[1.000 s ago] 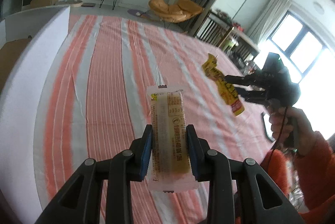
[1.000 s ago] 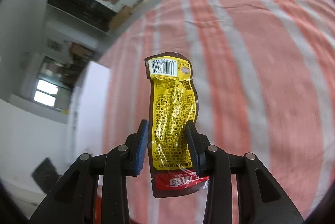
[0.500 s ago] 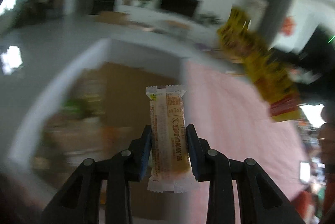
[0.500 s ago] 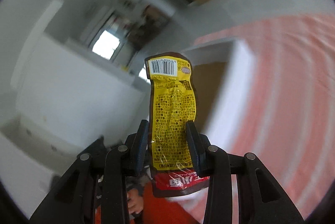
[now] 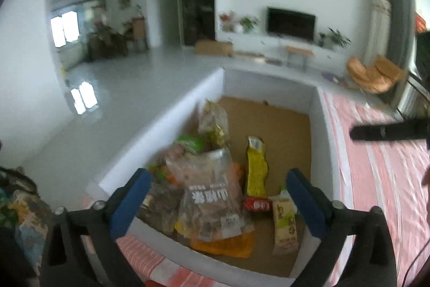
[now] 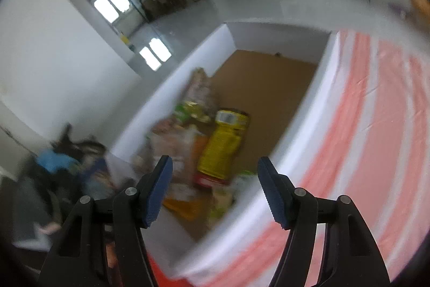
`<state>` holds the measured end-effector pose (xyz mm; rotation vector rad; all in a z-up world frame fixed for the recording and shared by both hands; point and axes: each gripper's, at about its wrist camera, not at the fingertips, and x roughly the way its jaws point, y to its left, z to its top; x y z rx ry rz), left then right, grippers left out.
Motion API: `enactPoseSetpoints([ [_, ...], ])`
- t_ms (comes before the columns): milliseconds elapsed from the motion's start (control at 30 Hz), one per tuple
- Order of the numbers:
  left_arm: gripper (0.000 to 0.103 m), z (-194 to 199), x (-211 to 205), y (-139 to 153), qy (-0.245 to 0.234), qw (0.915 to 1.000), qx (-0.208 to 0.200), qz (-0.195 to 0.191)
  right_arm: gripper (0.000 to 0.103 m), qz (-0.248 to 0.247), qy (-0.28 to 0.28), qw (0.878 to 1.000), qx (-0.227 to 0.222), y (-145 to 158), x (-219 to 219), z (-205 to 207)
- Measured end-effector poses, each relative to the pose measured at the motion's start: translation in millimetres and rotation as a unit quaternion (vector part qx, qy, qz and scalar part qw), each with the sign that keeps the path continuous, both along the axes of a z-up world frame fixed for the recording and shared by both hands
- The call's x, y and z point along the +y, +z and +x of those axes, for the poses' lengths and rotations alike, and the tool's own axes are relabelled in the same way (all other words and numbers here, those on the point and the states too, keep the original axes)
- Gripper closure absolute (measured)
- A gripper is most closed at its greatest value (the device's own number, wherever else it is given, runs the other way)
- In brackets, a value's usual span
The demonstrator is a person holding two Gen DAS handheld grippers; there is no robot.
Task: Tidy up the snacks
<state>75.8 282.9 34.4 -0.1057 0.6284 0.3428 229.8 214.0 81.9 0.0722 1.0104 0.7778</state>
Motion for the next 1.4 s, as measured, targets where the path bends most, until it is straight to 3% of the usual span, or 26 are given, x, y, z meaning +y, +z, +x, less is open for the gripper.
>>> enactPoseSetpoints([
  [100, 0.0, 0, -4, 8, 0.066, 0.997, 0.003, 0.04, 0.032, -0.038, 0.008, 0.998, -0.041, 8, -8, -17],
  [267, 0.0, 1, 8, 4, 0.084, 0.9962, 0.022, 0.002, 0.031, -0.066, 0.019, 0.994, -0.086, 12, -7, -33],
  [367, 0.0, 0, 9, 3, 0.102, 0.9941, 0.035, 0.014, 0.031, -0.073, 0.023, 0.993, -0.09, 8, -2, -35],
  [667, 0.0, 4, 5, 2, 0.11, 0.9907, 0.064, 0.048, 0.031, -0.1, 0.032, 0.99, -0.098, -2, 8, -43],
  [900, 0.0, 4, 13, -2, 0.108, 0.991, 0.075, 0.027, 0.03, -0.108, 0.031, 0.989, -0.098, -5, 10, -43],
  [1033, 0.0, 5, 11, -1, 0.107, 0.9899, 0.08, 0.046, 0.026, -0.109, 0.03, 0.989, -0.097, -7, 9, -43],
  [1267, 0.0, 9, 9, -4, 0.101, 0.9896, 0.097, 0.033, 0.026, -0.115, 0.026, 0.989, -0.089, -14, 9, -41],
  [1400, 0.0, 5, 11, 2, 0.08, 0.9938, 0.077, 0.004, 0.026, -0.118, 0.023, 0.989, -0.09, -13, 9, -41],
])
